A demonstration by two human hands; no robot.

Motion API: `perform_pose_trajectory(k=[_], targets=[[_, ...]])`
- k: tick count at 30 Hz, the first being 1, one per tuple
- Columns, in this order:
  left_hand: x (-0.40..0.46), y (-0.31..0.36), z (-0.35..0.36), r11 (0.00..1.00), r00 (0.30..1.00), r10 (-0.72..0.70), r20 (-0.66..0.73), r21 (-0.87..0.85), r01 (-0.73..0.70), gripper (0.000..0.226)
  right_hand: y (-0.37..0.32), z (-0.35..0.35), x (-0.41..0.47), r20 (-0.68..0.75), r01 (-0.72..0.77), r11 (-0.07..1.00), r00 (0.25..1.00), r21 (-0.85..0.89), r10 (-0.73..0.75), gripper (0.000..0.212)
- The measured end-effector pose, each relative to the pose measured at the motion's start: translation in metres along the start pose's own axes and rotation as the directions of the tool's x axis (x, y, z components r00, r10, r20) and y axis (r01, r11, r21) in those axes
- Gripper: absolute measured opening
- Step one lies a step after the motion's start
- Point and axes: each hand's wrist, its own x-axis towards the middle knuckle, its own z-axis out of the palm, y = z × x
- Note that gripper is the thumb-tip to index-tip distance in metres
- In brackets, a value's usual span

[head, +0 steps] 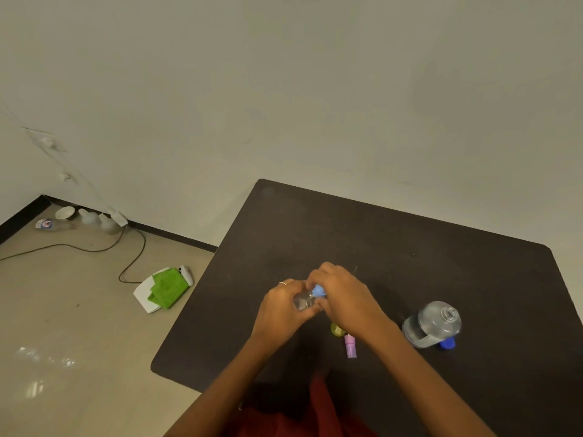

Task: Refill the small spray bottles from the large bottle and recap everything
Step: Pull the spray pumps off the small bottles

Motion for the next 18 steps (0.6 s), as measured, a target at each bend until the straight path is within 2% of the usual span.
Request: perform_pose_trajectory(k=[1, 3, 5, 7, 9, 11, 13, 15, 16, 18], targets=[[-0.002, -0.001, -0.002, 1.000, 1.000, -0.001, -0.005, -0.009, 0.001, 0.035, -0.002, 0.000, -0.002, -0.001, 0.022, 1.000, 1.000, 0.009, -0.022, 0.034], [-0.004, -0.003, -0.004, 0.999, 1.000, 0.021, -0.017, -0.038, -0.022, 0.038, -0.006, -0.002, -0.004, -0.019, -0.027, 0.999, 0.999, 0.027, 0.028, 0.042], [-0.005, -0.001, -0.007, 0.999, 0.999, 0.027, -0.019, -0.037, -0.028, 0.039, -0.010, -0.002, -0.002, -0.015, -0.100, 0.994, 0.995, 0.034, 0.100, 0.030], [-0.008, -0.001, -0.010, 0.999, 1.000, 0.016, -0.017, -0.033, -0.016, 0.037, -0.014, 0.000, -0.001, 0.026, -0.079, 0.997, 0.997, 0.013, 0.078, 0.018], [-0.011, -0.005, -0.014, 0.999, 1.000, 0.013, -0.016, -0.031, -0.014, 0.034, -0.018, 0.002, -0.004, 0.032, -0.028, 0.999, 0.999, 0.041, 0.027, 0.028], [-0.014, -0.009, -0.017, 0.998, 0.999, 0.030, -0.019, -0.049, -0.030, 0.036, -0.023, 0.001, -0.008, -0.022, -0.058, 0.996, 0.998, 0.071, 0.059, 0.039], [-0.016, -0.010, -0.019, 0.998, 0.999, 0.039, -0.025, -0.052, -0.040, 0.036, -0.028, 0.000, -0.010, -0.057, -0.129, 0.988, 0.989, 0.080, 0.134, 0.033], [-0.019, -0.013, -0.020, 0.999, 0.999, 0.029, -0.024, -0.041, -0.030, 0.039, -0.031, 0.005, -0.010, -0.034, -0.124, 0.989, 0.991, 0.080, 0.127, 0.018], [-0.022, -0.014, -0.020, 0.999, 1.000, 0.022, -0.017, -0.044, -0.022, 0.043, -0.033, 0.007, -0.011, -0.015, -0.102, 0.991, 0.994, 0.092, 0.104, 0.017], [-0.031, -0.019, -0.021, 0.998, 1.000, 0.029, 0.006, -0.058, -0.029, 0.053, -0.037, 0.015, -0.017, -0.001, -0.088, 0.991, 0.996, 0.104, 0.088, 0.030]])
